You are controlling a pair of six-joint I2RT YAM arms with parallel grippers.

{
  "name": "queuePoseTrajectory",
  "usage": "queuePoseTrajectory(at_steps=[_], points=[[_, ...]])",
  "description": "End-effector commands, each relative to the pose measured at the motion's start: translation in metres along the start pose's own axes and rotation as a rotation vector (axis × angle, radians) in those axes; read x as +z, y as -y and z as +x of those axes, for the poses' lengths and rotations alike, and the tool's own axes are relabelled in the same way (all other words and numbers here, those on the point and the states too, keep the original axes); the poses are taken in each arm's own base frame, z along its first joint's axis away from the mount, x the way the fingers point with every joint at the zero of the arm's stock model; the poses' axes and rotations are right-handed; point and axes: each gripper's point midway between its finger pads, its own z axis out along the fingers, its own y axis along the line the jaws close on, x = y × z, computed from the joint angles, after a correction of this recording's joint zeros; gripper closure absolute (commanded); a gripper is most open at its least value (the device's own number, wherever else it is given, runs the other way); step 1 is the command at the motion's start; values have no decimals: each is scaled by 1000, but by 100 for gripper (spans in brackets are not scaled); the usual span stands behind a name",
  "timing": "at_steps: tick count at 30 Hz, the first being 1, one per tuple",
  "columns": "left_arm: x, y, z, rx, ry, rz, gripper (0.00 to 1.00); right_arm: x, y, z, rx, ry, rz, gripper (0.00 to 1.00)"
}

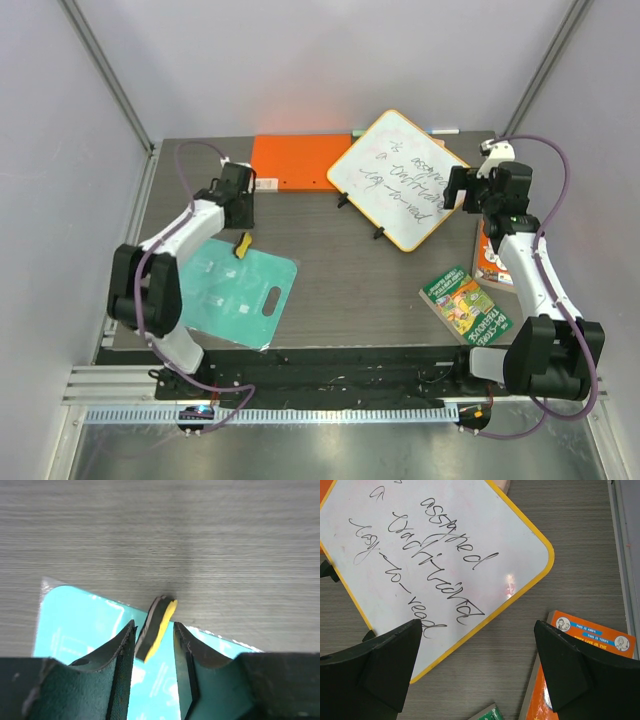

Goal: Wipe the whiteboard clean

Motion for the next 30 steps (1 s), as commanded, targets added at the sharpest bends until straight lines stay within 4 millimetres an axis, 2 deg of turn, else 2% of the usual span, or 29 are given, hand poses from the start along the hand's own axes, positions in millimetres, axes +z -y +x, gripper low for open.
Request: queuePoseTrajectory(at_steps=[1, 3, 5, 6, 7, 8, 12, 15, 16, 18, 19, 22, 30], points=[[-57, -6, -41, -101, 211, 37, 65, -3, -2, -18, 5, 39, -21, 0], [-68, 4, -41, -103, 223, 102, 67, -3, -1, -17, 4, 38, -21, 0], [-72, 16, -38, -88, 191, 154, 77, -3, -1, -17, 5, 37, -21, 0], [-70, 18, -28, -75, 144, 156, 82, -3, 0, -16, 6, 34, -20, 0], [-65, 20, -23, -66, 117, 152, 94, -3, 0, -16, 6, 35, -20, 0], [-62, 23, -17, -62, 96, 152, 98, -3, 0, -16, 5, 34, -23, 0], [-40, 12, 7, -66, 47, 73, 100, -4, -2, -14, 7, 25, -36, 0], [-32, 0, 17, -57, 41, 4, 73, -3, -2, -12, 9, 16, -49, 0], [-31, -2, 18, -52, 44, -2, 55, -3, -2, -11, 10, 12, -52, 0], [-29, -5, 22, -34, 41, -15, 44, -2, -4, -10, 12, 6, -66, 0], [-28, -7, 22, -31, 45, -25, 34, -1, -4, -7, 14, -1, -68, 0], [-21, -9, 24, -28, 26, -32, 28, 0, -5, -6, 16, -8, -78, 0], [15, -13, 37, -19, -51, -59, 27, -3, -6, -8, 27, -3, -92, 0]])
